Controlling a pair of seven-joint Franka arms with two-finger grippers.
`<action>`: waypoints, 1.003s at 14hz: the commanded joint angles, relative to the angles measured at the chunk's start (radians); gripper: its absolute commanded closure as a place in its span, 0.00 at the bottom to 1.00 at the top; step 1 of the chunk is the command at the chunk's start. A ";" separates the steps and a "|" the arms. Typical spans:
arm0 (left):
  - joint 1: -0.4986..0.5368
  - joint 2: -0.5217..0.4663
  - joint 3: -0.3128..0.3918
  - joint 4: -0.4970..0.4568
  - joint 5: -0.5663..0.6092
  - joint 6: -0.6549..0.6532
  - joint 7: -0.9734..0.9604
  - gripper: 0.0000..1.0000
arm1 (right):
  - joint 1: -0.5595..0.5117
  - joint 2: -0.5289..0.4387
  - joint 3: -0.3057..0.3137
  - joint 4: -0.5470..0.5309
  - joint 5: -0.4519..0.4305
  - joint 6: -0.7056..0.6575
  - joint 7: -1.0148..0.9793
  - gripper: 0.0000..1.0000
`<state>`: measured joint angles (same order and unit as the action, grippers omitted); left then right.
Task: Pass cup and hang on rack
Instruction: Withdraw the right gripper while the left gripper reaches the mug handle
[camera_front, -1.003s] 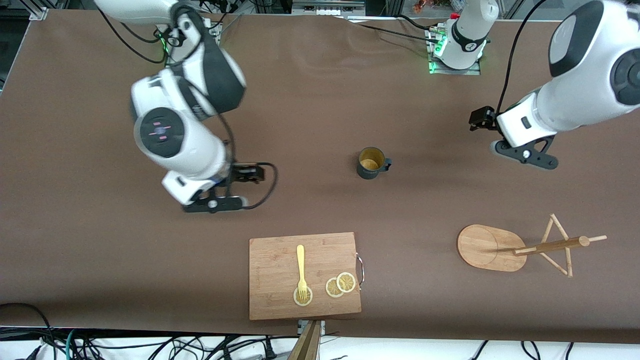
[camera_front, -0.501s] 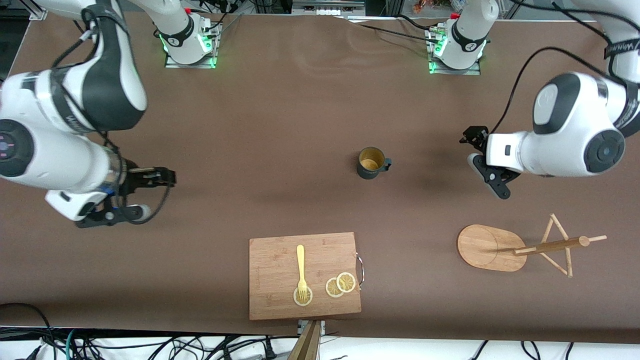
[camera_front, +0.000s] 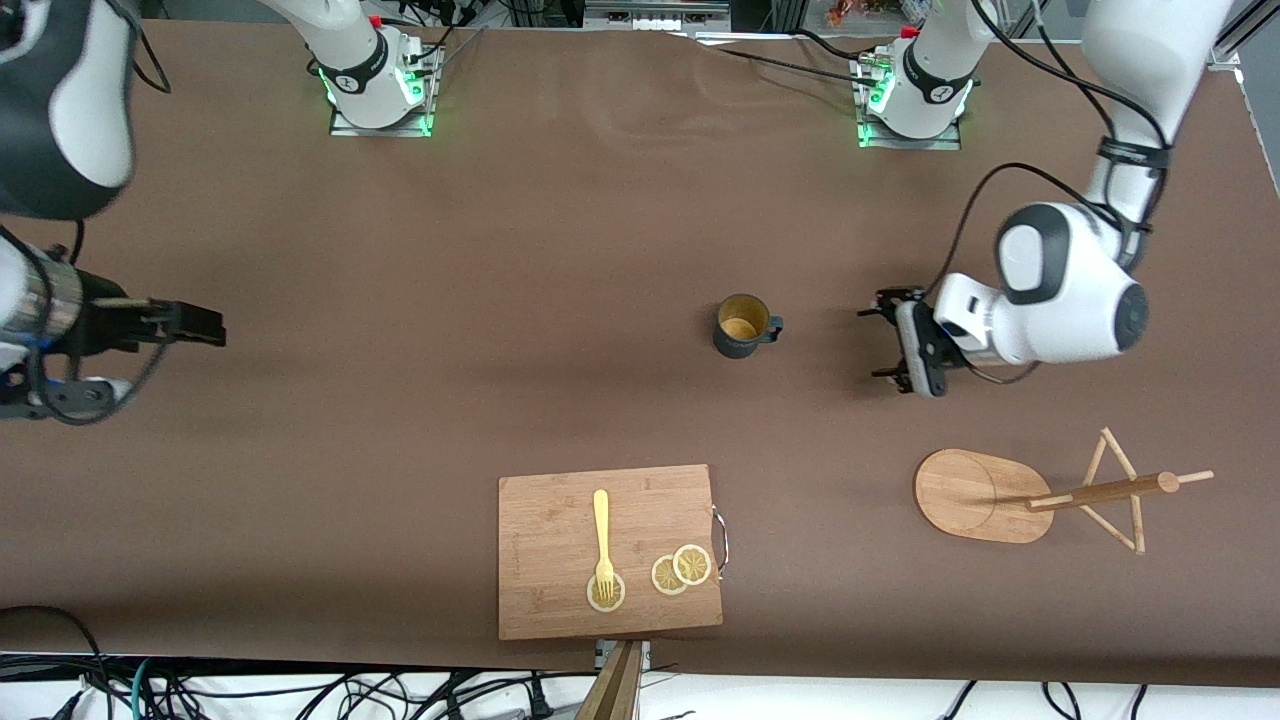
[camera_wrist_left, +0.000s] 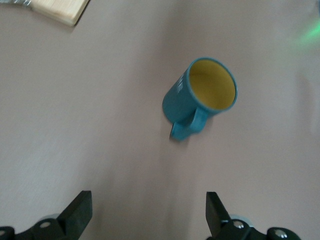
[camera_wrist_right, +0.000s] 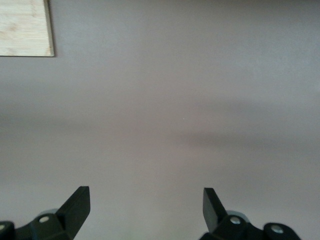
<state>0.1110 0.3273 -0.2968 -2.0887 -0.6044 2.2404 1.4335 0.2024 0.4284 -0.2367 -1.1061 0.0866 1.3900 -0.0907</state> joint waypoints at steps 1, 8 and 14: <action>0.004 -0.097 -0.056 -0.188 -0.162 0.195 0.208 0.00 | -0.131 -0.112 0.155 -0.092 -0.092 -0.005 -0.015 0.00; 0.006 0.094 -0.056 -0.182 -0.814 0.199 0.943 0.00 | -0.271 -0.292 0.172 -0.219 -0.113 -0.008 -0.011 0.00; 0.026 0.194 -0.056 -0.159 -0.985 0.081 1.174 0.06 | -0.305 -0.342 0.236 -0.320 -0.136 0.004 0.002 0.00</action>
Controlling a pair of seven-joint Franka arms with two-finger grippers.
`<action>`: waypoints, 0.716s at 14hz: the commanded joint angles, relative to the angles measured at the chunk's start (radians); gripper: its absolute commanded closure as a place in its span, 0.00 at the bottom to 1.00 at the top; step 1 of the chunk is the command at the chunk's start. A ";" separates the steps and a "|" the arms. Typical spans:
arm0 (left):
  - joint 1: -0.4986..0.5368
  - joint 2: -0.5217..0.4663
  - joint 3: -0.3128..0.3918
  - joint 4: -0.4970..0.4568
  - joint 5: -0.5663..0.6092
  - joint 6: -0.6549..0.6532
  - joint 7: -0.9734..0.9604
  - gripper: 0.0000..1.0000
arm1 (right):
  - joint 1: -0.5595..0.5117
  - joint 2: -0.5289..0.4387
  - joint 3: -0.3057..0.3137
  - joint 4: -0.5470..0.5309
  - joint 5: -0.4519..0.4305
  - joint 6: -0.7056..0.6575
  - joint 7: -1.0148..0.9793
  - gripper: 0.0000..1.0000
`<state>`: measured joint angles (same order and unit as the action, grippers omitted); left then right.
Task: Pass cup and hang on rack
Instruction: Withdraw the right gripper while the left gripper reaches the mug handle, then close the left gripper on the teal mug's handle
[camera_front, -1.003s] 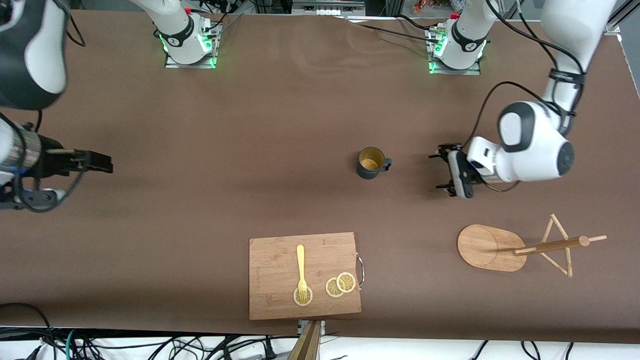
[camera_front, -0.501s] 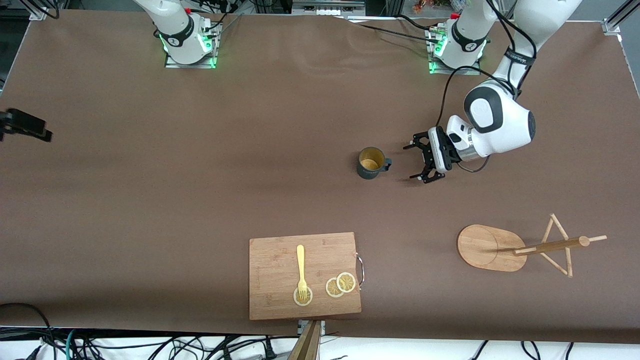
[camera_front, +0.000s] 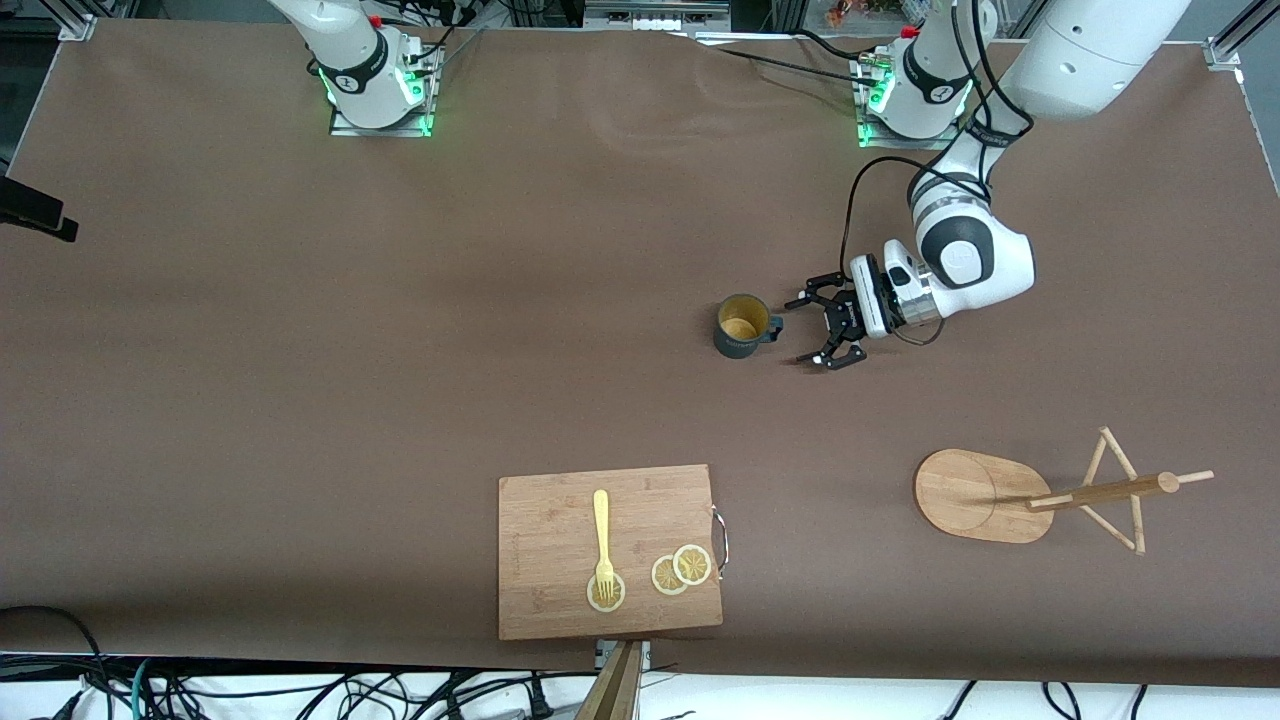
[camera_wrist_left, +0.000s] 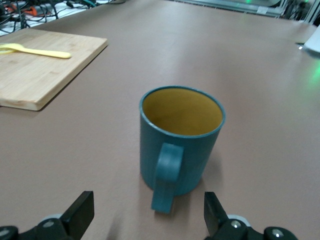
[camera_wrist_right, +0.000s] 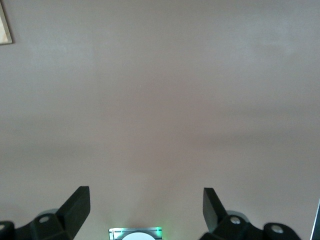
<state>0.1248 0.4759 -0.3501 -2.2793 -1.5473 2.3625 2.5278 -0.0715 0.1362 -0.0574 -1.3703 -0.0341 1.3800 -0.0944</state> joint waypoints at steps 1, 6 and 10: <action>0.028 0.075 -0.004 0.041 -0.060 -0.070 0.130 0.07 | -0.036 -0.056 0.070 -0.068 -0.017 0.016 0.007 0.00; 0.049 0.133 -0.003 0.060 -0.093 -0.141 0.224 0.55 | -0.037 -0.053 0.116 -0.066 -0.013 0.013 0.087 0.00; 0.046 0.141 -0.003 0.060 -0.097 -0.155 0.226 1.00 | -0.033 -0.029 0.113 -0.046 -0.015 0.010 0.071 0.00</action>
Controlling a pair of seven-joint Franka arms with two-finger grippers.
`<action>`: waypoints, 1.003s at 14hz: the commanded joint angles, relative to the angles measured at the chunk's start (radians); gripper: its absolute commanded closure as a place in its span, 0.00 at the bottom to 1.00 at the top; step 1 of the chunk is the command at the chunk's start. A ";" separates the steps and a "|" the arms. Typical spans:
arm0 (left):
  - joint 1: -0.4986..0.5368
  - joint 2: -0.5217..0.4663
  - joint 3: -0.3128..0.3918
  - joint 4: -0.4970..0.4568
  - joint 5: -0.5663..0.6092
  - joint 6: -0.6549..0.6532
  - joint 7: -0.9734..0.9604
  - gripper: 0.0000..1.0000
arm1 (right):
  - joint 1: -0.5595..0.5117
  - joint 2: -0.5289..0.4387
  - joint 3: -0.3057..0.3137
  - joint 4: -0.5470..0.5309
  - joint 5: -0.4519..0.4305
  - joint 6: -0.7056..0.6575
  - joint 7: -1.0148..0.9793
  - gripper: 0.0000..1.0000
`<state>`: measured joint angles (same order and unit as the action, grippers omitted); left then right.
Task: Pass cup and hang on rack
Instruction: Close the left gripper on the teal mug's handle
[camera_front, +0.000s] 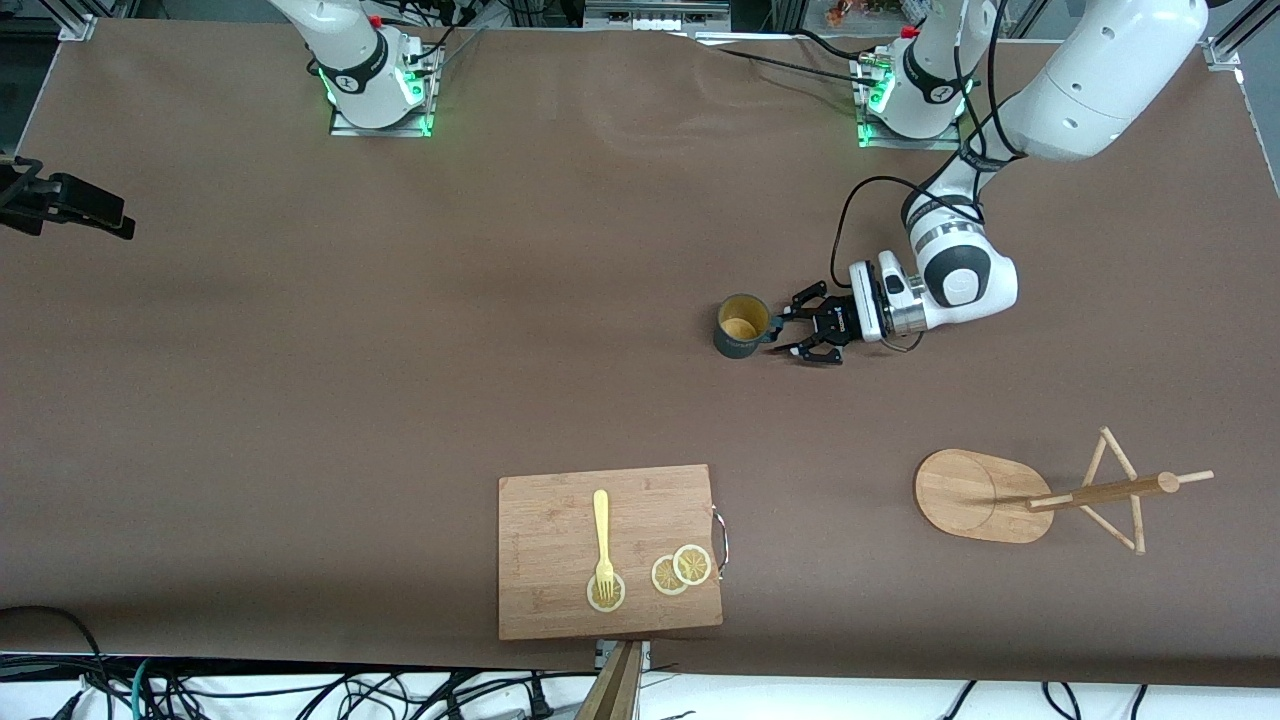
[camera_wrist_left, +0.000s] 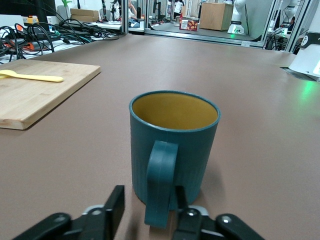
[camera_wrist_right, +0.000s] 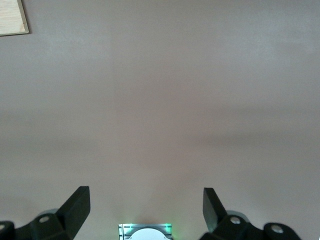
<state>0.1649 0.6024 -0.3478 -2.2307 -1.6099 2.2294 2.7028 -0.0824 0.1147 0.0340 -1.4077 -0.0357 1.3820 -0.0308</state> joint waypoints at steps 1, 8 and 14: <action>0.007 0.014 -0.005 0.011 -0.033 -0.033 0.051 1.00 | -0.019 -0.003 0.023 -0.002 -0.016 0.009 0.008 0.00; 0.122 -0.051 0.004 0.005 0.114 -0.134 -0.093 1.00 | -0.016 0.008 0.021 0.013 -0.018 0.020 0.009 0.00; 0.396 -0.134 0.009 0.022 0.514 -0.267 -0.391 1.00 | -0.014 0.008 0.021 0.013 -0.015 0.019 0.011 0.00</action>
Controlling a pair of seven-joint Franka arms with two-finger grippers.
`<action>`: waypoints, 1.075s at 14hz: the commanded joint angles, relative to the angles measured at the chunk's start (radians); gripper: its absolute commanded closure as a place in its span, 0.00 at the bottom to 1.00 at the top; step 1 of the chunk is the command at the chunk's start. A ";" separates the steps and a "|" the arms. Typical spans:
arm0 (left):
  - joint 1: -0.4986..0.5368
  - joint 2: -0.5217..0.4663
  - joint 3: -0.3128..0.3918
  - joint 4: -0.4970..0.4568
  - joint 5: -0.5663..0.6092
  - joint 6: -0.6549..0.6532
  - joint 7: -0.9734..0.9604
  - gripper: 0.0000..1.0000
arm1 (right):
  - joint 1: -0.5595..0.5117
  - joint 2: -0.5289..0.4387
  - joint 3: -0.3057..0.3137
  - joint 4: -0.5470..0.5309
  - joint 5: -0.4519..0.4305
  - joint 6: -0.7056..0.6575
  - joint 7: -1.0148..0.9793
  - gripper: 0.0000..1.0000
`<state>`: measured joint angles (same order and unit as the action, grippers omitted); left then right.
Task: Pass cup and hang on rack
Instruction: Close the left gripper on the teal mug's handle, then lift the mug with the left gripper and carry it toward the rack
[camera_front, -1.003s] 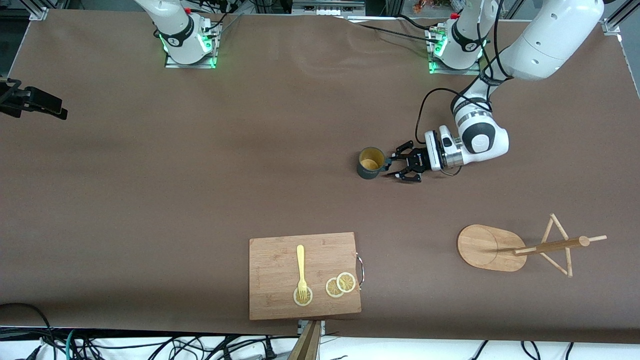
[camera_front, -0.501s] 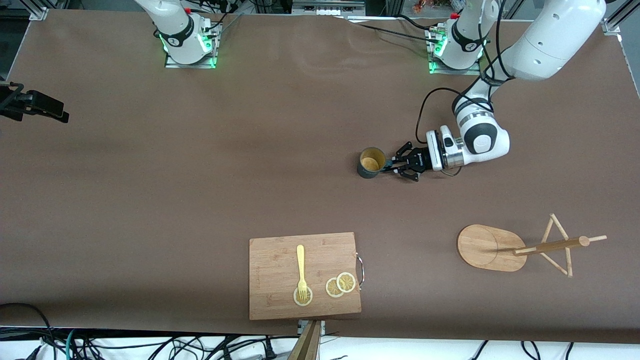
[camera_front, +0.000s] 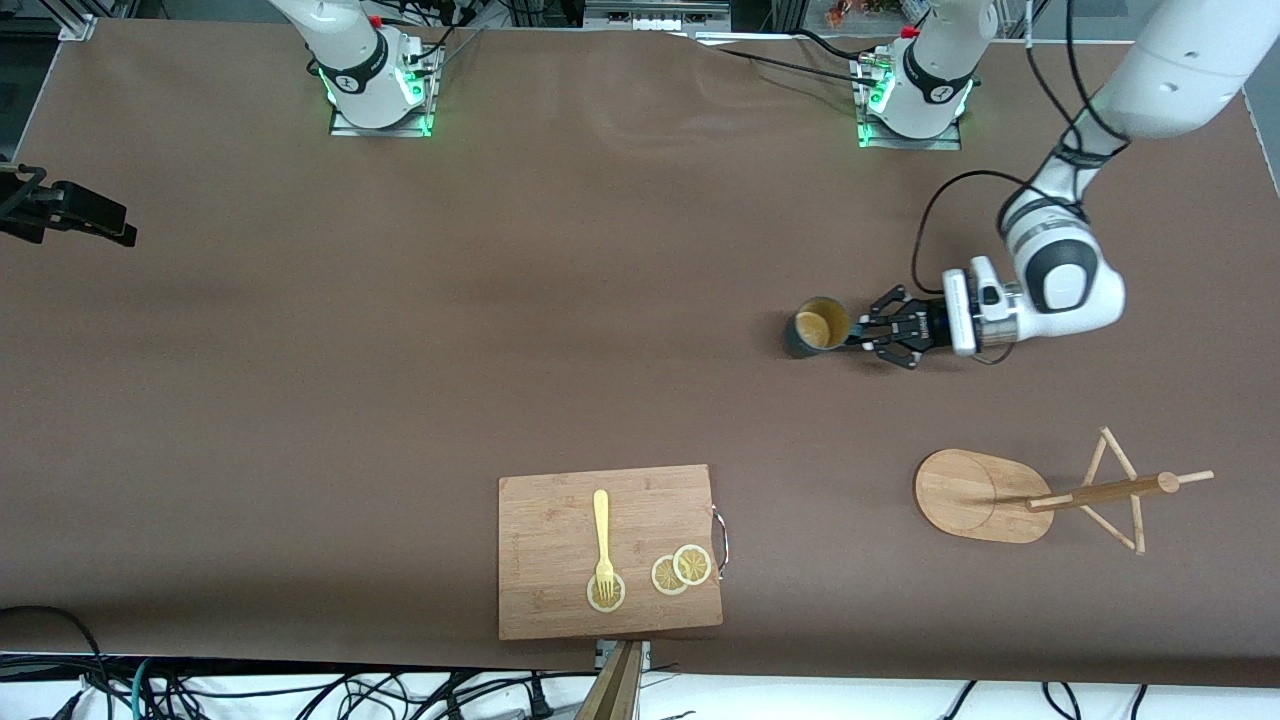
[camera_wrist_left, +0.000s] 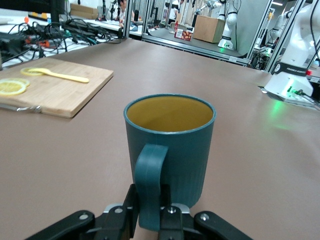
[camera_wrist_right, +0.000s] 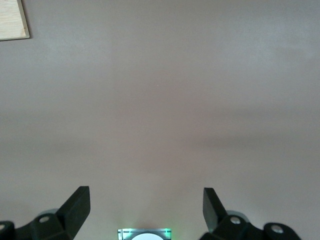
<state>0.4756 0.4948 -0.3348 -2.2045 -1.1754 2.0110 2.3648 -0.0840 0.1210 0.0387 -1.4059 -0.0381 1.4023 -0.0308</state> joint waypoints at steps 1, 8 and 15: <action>0.147 -0.025 -0.001 0.011 0.138 -0.066 -0.065 1.00 | -0.013 0.002 0.017 0.012 -0.013 -0.002 0.011 0.00; 0.506 0.077 0.002 0.253 0.406 -0.106 -0.101 1.00 | -0.016 0.002 0.017 0.012 -0.014 -0.002 0.011 0.00; 0.528 0.209 0.074 0.486 0.517 -0.290 -0.215 1.00 | -0.014 0.002 0.017 0.012 -0.011 -0.002 0.011 0.00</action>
<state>1.0106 0.6962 -0.2811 -1.7538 -0.6909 1.7822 2.2403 -0.0853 0.1213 0.0391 -1.4055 -0.0382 1.4024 -0.0308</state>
